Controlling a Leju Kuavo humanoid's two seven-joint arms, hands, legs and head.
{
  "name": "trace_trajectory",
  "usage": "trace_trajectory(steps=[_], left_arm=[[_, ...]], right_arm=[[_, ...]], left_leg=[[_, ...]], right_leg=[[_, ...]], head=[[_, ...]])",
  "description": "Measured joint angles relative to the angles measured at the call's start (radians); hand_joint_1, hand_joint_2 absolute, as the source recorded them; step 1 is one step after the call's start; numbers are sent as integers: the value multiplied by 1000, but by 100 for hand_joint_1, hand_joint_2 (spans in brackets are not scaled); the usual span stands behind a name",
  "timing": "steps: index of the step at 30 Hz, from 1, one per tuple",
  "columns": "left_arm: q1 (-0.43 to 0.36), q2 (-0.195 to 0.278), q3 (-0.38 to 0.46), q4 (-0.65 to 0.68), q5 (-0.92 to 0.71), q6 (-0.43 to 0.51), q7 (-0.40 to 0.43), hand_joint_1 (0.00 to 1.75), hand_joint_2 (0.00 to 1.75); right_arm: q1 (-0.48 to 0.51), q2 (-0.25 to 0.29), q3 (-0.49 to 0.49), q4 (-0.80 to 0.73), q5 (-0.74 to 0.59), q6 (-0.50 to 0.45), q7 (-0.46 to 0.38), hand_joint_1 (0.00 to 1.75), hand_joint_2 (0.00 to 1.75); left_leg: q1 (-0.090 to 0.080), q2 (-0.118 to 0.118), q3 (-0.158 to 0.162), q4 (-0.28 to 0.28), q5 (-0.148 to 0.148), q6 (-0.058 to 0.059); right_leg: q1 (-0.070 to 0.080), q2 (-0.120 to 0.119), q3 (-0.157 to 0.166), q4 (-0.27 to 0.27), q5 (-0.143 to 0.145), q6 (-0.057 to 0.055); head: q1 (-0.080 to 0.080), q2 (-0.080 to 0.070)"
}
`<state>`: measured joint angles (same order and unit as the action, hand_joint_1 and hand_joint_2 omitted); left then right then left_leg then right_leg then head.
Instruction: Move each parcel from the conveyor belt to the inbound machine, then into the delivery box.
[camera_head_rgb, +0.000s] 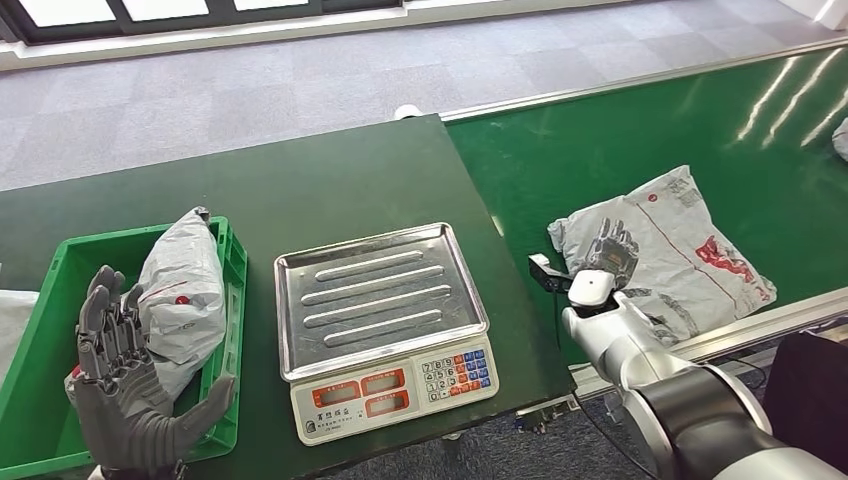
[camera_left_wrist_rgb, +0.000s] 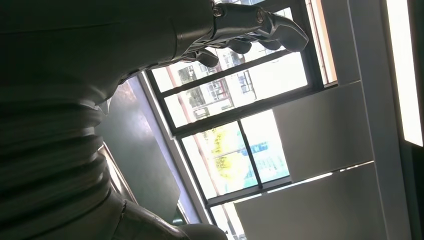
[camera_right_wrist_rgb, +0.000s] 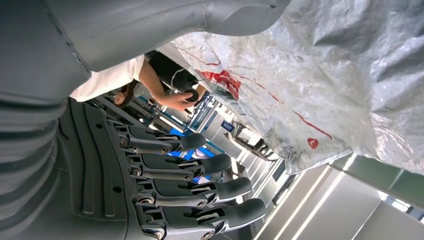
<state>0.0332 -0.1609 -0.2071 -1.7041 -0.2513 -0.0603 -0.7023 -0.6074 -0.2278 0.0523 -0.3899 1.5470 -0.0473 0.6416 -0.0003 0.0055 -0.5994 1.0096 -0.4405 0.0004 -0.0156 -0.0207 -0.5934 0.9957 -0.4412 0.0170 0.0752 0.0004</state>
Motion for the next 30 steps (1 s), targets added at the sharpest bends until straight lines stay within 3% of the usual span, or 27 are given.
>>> trace_trajectory(steps=[30], left_arm=[[-7, -5, 26, 37, -19, 10, 0, 0, 175]], right_arm=[[2, 21, -50, 0, 24, 35, -15, 0, 175]], left_leg=[[0, 0, 0, 0, 0, 0]], right_leg=[[0, 0, 0, 0, 0, 0]], head=[[0, 0]])
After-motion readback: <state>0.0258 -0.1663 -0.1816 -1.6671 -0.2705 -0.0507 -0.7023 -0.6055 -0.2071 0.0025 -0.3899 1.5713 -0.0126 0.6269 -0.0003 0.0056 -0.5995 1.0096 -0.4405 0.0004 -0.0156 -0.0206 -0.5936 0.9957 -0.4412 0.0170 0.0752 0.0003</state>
